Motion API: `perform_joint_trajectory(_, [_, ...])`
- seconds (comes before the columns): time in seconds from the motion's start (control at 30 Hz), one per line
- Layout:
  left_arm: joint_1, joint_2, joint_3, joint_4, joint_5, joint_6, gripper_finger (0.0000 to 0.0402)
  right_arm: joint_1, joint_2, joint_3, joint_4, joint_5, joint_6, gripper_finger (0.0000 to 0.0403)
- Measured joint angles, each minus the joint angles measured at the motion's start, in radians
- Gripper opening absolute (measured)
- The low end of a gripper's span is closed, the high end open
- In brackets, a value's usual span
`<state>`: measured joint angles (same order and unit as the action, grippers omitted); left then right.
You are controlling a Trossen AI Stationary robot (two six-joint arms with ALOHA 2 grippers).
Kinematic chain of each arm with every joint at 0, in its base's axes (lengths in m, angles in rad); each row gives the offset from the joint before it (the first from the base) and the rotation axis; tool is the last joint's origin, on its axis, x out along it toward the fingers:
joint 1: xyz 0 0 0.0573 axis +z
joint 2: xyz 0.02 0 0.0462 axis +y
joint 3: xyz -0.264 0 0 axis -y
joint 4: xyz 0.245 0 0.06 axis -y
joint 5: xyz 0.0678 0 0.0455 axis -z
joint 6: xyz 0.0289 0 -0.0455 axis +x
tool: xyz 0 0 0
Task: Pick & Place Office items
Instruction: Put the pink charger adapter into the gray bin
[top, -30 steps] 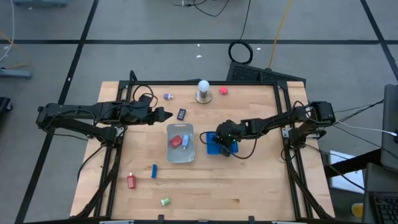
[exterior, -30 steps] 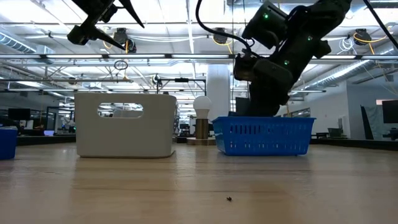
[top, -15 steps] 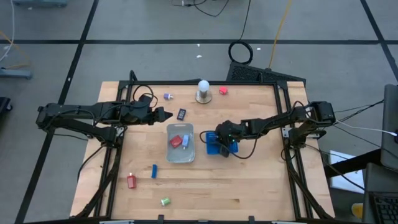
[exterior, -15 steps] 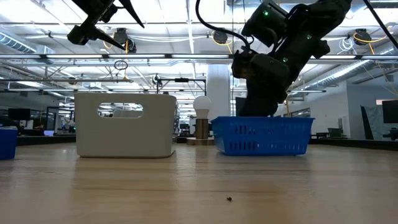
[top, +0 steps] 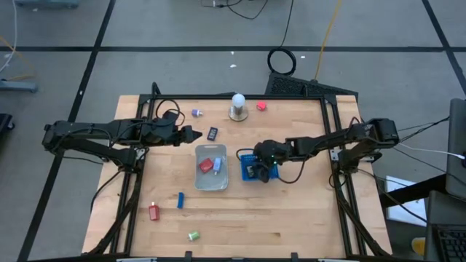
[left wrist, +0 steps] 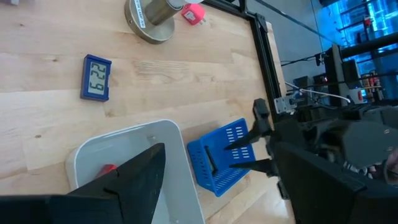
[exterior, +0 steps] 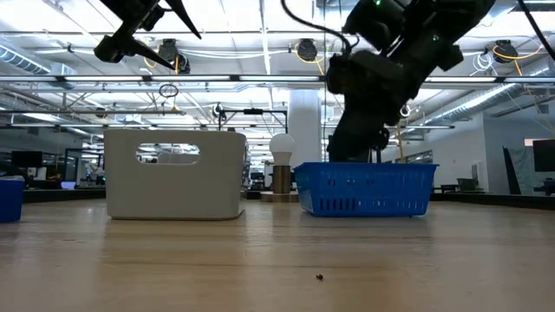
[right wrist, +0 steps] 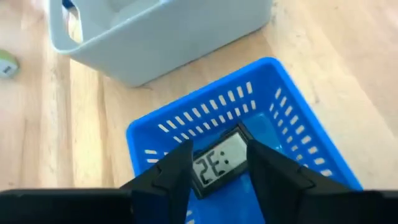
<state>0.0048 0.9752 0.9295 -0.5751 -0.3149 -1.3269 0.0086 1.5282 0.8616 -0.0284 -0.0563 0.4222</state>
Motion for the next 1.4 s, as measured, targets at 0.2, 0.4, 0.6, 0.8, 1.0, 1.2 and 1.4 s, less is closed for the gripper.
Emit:
perform_joint_trajectory(0.2, [0.000,0.000,0.000,0.000,0.000,0.039,0.0305,-0.002,-0.089,0.000,-0.020,0.001,0.023,0.0159])
perform_joint_trajectory(0.4, [0.000,0.000,0.000,0.001,0.000,0.062,0.0305,-0.002,-0.182,0.000,-0.016,0.002,-0.057,0.0160])
perform_joint_trajectory(0.6, [0.000,0.000,0.000,0.002,-0.001,0.038,0.0305,-0.016,-0.288,0.000,-0.008,0.010,-0.177,0.0160])
perform_joint_trajectory(0.8, [0.000,0.000,0.000,0.002,-0.014,-0.028,0.0305,-0.060,-0.379,0.000,-0.006,0.060,-0.238,0.0160])
perform_joint_trajectory(1.0, [0.000,0.000,0.000,0.003,-0.070,-0.040,0.0305,-0.116,-0.435,0.000,-0.006,0.057,-0.252,0.0160])
perform_joint_trajectory(1.2, [0.000,0.000,0.000,0.008,-0.131,-0.041,0.0305,-0.164,-0.480,0.000,0.006,0.056,-0.255,0.0160])
perform_joint_trajectory(1.4, [0.000,0.000,0.000,0.065,-0.142,-0.029,0.0305,-0.225,-0.509,0.000,-0.005,0.085,-0.229,0.0161])
